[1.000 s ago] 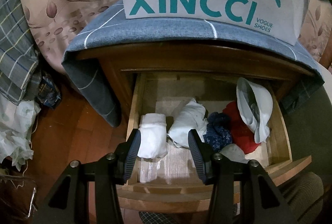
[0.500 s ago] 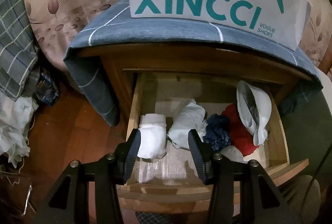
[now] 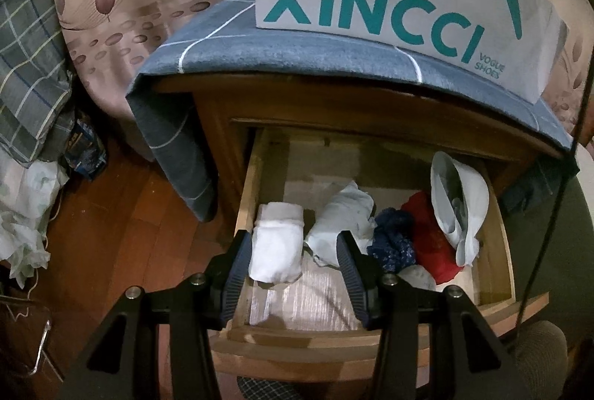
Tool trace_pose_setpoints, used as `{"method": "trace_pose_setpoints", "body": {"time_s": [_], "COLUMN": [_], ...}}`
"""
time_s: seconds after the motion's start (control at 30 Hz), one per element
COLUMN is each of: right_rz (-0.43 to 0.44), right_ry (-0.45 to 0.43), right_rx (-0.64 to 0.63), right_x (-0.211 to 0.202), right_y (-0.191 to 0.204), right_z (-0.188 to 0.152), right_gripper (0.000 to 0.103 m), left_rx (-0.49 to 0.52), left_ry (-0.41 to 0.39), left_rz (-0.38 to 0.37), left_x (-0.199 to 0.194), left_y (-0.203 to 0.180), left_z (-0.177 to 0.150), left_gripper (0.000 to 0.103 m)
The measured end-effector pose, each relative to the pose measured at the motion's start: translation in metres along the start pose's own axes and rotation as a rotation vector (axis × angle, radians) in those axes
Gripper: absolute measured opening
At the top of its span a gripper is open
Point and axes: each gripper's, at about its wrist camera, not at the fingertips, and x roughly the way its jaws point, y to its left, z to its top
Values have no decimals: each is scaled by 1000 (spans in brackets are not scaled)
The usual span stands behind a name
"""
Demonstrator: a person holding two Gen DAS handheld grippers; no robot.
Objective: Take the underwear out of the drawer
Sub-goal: 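Carry the grey pink-faced sock bundle with the right tool into the white box, then open the right tool to release the sock and return it to the drawer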
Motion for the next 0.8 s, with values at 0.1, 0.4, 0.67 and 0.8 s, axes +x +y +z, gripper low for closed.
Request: {"method": "trace_pose_setpoints", "body": {"time_s": [0.1, 0.4, 0.67, 0.8], "right_rz": [-14, -3, 48, 72], "right_ry": [31, 17, -18, -4], "right_rx": [-8, 7, 10, -44], "right_x": [12, 14, -25, -44], "right_y": [0, -5, -2, 7], "right_z": [-3, -10, -19, -45], "right_gripper": [31, 59, 63, 64], "left_rx": [3, 4, 2, -1], "left_ry": [2, 3, 13, 17], "left_rz": [-2, 3, 4, 4], "left_x": [0, 0, 0, 2], "left_y": [0, 0, 0, 0], "left_z": [0, -1, 1, 2], "left_gripper": [49, 49, 49, 49]}}
